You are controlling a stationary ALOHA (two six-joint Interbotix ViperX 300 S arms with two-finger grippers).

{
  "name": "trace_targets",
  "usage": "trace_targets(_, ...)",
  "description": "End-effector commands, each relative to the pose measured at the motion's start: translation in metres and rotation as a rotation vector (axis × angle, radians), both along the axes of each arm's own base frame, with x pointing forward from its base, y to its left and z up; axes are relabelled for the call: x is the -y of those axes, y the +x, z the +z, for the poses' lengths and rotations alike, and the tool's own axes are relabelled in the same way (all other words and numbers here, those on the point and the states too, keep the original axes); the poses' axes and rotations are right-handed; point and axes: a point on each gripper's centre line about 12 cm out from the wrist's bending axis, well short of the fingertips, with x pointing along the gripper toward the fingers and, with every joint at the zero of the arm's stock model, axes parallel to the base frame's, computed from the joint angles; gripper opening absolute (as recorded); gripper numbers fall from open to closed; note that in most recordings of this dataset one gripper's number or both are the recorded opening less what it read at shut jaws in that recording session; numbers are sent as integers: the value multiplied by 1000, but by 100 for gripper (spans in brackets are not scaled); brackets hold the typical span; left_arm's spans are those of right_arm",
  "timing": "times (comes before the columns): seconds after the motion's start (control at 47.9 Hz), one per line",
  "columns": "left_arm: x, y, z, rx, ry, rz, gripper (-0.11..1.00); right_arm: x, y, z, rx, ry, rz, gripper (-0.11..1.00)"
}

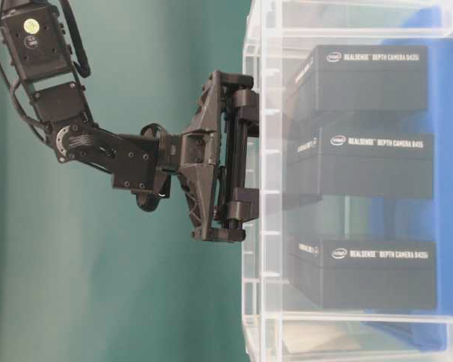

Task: Take out the box from the case.
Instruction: 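Lower the right gripper and close it on the middle black box, then lift the middle black box up out of the bin with the right gripper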

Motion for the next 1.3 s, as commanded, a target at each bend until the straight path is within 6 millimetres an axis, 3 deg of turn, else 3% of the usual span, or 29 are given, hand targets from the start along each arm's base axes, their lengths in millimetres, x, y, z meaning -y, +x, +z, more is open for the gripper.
trace_targets(0.0, -1, 0, 5, 17, 11, 3, 96, -1, 2, 16, 35, -12, 3, 69)
trace_targets(0.167, -1, 0, 5, 16, 10, 5, 96, 0, 6, 31, 57, -21, 1, 69)
trace_targets(0.46, -2, 1, 5, 23, 15, 3, 96, 1, 5, 76, 64, -40, -14, 68)
trace_targets(0.94, -2, 2, 6, 39, 24, -2, 96, -11, -24, 162, 84, -72, -48, 68)
trace_targets(1.274, -1, 3, 6, 42, 25, -7, 96, -14, -32, 205, 126, -90, -69, 68)
